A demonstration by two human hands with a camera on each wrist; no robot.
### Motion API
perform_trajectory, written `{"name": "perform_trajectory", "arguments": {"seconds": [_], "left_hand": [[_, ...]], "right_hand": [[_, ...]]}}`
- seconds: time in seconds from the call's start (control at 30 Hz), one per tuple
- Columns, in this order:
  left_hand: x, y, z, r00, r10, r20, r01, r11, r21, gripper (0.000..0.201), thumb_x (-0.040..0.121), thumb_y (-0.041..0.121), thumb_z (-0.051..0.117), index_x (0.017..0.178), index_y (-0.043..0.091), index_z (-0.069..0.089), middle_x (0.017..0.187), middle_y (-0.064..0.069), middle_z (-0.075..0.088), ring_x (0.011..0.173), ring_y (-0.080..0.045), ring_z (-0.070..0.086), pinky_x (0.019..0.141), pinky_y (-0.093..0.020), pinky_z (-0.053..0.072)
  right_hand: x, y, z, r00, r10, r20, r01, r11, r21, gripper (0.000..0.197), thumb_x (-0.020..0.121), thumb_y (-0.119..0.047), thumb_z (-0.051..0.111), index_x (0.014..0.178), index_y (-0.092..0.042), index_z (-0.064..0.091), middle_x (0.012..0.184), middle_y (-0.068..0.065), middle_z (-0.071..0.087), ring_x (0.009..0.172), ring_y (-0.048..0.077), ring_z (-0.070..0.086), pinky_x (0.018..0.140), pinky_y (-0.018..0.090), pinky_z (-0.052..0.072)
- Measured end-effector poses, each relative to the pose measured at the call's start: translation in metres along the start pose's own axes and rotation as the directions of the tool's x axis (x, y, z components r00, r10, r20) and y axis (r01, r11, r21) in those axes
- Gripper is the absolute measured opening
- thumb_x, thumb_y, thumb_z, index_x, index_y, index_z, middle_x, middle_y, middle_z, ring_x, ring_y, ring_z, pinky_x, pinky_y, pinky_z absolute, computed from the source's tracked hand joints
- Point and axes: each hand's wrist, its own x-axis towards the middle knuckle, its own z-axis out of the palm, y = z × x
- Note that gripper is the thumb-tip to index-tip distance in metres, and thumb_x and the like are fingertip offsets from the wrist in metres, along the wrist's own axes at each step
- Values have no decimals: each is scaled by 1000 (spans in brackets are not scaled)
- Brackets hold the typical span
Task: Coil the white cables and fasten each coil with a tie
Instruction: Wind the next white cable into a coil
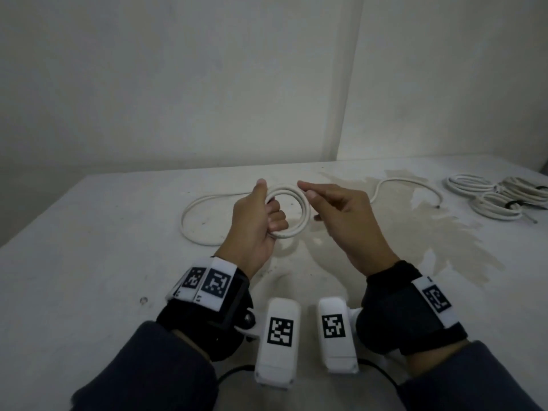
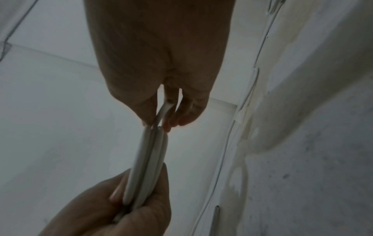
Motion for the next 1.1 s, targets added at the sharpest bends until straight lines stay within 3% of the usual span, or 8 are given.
{"name": "perform_trajectory", "arguments": {"seconds": [0.17, 0.27, 0.4, 0.47, 0.6, 0.73, 0.83, 1.1], "left_hand": [[0, -3, 1, 993, 106, -57, -102, 992, 80, 38, 103, 29, 39, 67, 16, 33, 44, 5, 25, 32, -5, 19, 31, -17, 18], [-1, -2, 1, 985, 151, -86, -145, 987, 76, 37, 103, 29, 38, 69, 16, 31, 45, 4, 24, 32, -6, 19, 32, -16, 18], [-3, -3, 2, 984, 167, -67, -165, 986, 37, 35, 103, 30, 37, 72, 16, 31, 46, 4, 24, 34, -6, 20, 33, -17, 20], [-5, -4, 3, 982, 182, -47, -181, 983, 26, 34, 104, 31, 35, 74, 15, 31, 47, 4, 25, 34, -7, 22, 34, -17, 23], [-5, -7, 4, 945, 325, 30, -322, 912, 253, 33, 103, 34, 33, 77, 15, 32, 43, 9, 34, 37, -6, 28, 39, -19, 30], [-7, -11, 5, 923, 373, 92, -383, 873, 302, 33, 103, 36, 32, 77, 15, 31, 42, 13, 35, 39, -5, 30, 41, -19, 31], [-6, -10, 5, 920, 381, 90, -390, 876, 282, 33, 103, 35, 32, 77, 15, 32, 43, 12, 34, 39, -5, 30, 41, -19, 32], [-2, -10, -3, 980, 196, 14, -196, 980, 18, 34, 102, 36, 36, 77, 14, 36, 45, 6, 29, 36, -6, 25, 36, -17, 27]], "right_hand": [[0, 0, -4, 999, 40, -9, -39, 994, 104, 16, 86, -7, 67, 101, -10, 73, 93, 6, 75, 84, 10, 69, 71, 19, 52], [-2, -1, -5, 997, 76, 25, -79, 982, 169, 12, 81, -5, 72, 92, 1, 75, 87, 12, 75, 78, 17, 71, 74, 27, 56], [-1, 2, -1, 994, 106, -39, -100, 986, 133, 7, 78, -6, 76, 84, -8, 76, 84, 4, 75, 80, 16, 71, 81, 32, 57], [0, 3, 0, 994, 91, -55, -88, 995, 50, 6, 79, -12, 76, 85, -12, 77, 87, 0, 76, 87, 11, 70, 85, 29, 54], [-6, 0, 3, 979, 179, 92, -189, 975, 117, 19, 83, -7, 71, 101, -7, 75, 91, 13, 75, 82, 16, 70, 77, 25, 56], [-7, -6, 4, 969, 248, 4, -241, 933, 266, 24, 81, 3, 70, 105, 3, 70, 87, 20, 73, 73, 20, 71, 68, 23, 57], [-7, -9, 6, 953, 298, -54, -263, 903, 340, 15, 79, 5, 71, 93, 1, 70, 82, 16, 72, 71, 19, 71, 64, 22, 57], [-6, -9, 3, 922, 376, 96, -379, 819, 431, 16, 77, 8, 69, 87, -4, 65, 79, 12, 70, 76, 20, 70, 69, 24, 57]]}}
